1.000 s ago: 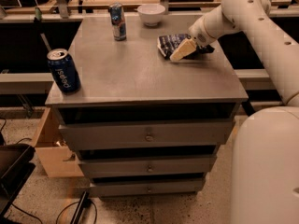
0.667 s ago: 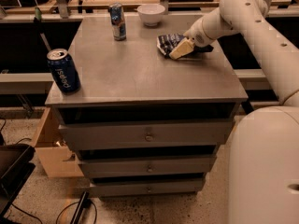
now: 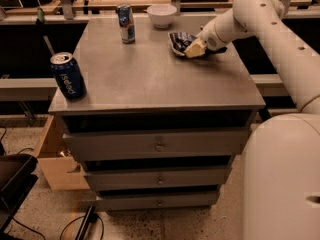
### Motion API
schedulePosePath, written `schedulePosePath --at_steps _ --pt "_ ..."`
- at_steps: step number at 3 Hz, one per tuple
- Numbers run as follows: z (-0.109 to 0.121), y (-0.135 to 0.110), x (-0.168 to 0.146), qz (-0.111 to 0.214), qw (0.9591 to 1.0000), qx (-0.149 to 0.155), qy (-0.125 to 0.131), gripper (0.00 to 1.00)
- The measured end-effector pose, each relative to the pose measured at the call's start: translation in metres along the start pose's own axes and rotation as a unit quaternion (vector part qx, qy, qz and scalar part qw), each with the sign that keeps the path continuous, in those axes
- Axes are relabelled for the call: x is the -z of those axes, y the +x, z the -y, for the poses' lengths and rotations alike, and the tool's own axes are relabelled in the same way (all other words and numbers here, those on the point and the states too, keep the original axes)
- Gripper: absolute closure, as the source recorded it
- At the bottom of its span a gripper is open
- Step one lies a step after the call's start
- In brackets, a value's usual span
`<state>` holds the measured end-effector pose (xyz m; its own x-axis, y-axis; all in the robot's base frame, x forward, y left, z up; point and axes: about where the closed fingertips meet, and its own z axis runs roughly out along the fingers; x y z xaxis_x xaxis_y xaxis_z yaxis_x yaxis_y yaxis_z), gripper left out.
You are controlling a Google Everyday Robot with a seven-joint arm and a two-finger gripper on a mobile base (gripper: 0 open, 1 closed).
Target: Move blue chip bag near pepsi can
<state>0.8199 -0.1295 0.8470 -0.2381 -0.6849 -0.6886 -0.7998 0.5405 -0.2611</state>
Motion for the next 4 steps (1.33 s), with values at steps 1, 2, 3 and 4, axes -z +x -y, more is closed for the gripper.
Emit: schedulePosePath --at_steps 1,2,3,4 --pt "-0.0008 -0.0003 -0.0014 0.000 1.0000 0.000 -0.001 1.00" --pt "-0.0006 -0.0008 -0.0010 0.000 1.0000 0.000 -0.001 1.00" --pt "-0.0006 -0.0008 -0.0010 0.000 1.0000 0.000 -0.001 1.00" --pt "-0.0005 -0.0011 -0.0007 0.000 1.0000 0.000 -0.001 1.00"
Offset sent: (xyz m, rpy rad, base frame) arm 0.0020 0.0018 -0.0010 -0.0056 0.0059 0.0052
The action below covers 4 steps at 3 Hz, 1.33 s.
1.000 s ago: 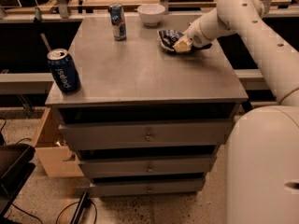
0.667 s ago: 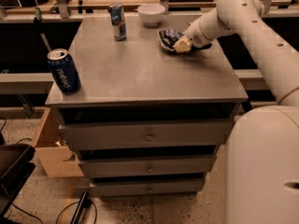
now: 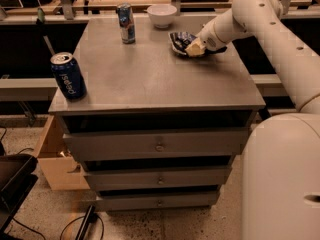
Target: Move blue chip bag near pepsi can
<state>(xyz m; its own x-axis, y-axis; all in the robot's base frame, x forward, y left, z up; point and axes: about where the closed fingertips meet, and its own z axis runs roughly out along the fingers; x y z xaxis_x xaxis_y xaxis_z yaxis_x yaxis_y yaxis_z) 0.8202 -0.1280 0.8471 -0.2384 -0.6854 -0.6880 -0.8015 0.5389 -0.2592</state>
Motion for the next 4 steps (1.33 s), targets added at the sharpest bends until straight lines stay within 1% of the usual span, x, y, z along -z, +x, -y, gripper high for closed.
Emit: schedulePosePath --at_steps 4 --pt "0.0001 -0.0010 0.0005 0.000 1.0000 0.000 0.000 1.00"
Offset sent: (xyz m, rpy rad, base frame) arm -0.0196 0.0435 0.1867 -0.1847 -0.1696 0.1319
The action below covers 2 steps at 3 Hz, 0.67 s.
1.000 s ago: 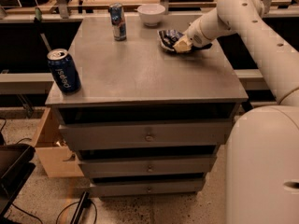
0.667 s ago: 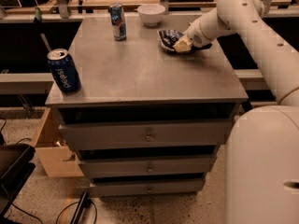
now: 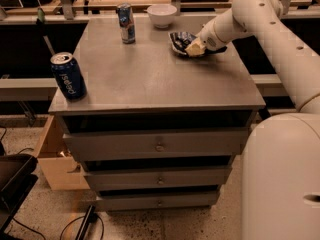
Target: Move blue chip bag near pepsi can
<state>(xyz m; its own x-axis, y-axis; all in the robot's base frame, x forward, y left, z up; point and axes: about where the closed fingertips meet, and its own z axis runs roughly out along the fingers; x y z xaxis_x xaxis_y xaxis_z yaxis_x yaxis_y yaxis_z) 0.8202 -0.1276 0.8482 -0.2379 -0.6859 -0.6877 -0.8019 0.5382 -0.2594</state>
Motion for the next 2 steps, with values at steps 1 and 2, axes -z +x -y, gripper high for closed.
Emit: schedulePosePath --at_steps 1,2 --pt "0.0000 0.0000 -0.0001 0.000 1.0000 0.000 0.000 1.00" --pt "0.0000 0.0000 0.0000 0.000 1.0000 0.000 0.000 1.00"
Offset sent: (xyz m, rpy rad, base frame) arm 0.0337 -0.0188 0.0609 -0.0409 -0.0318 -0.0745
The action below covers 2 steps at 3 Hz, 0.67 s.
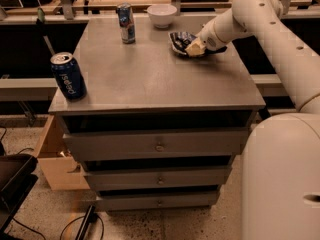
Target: Move blue chip bag near pepsi can
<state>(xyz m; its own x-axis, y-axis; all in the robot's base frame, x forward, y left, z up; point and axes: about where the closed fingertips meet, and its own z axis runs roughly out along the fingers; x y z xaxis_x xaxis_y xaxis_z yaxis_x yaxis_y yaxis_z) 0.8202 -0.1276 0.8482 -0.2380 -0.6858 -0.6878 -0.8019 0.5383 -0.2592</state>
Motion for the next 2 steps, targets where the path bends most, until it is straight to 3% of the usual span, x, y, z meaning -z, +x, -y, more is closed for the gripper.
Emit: schedulePosePath --at_steps 1,2 --pt "0.000 0.000 0.000 0.000 1.0000 0.000 0.000 1.00" --pt "0.037 -0.005 0.035 -0.063 0.9952 0.011 0.074 1.00"
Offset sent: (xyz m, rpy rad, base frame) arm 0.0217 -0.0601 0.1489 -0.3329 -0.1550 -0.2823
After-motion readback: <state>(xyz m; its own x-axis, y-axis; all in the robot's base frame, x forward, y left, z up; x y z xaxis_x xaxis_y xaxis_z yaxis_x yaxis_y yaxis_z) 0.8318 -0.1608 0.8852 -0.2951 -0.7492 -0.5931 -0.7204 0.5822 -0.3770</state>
